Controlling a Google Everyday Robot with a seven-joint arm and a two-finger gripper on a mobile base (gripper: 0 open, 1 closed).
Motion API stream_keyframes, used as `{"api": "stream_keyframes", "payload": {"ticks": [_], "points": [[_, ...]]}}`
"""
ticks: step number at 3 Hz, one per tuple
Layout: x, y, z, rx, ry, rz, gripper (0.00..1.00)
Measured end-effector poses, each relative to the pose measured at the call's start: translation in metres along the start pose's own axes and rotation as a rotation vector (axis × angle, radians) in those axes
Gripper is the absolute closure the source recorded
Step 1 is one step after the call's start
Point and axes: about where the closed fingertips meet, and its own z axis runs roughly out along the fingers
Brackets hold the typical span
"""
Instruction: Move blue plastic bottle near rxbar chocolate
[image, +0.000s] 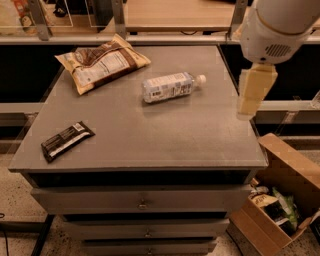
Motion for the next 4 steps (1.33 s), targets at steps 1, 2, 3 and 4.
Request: {"api": "stream_keyframes", "payload": {"ticks": [1,2,3,4], "points": [[-0.024,-0.029,0.031,-0.004,0.010,-0.077,0.00],[-0.042,-0.055,0.069,-0.038,0.014,-0.115,0.00],[-0.053,-0.076,0.106,-0.074,0.024,-0.136,0.00],[-0.071,-0.088,0.137,-0.106,0.018,-0.158,0.00]]}}
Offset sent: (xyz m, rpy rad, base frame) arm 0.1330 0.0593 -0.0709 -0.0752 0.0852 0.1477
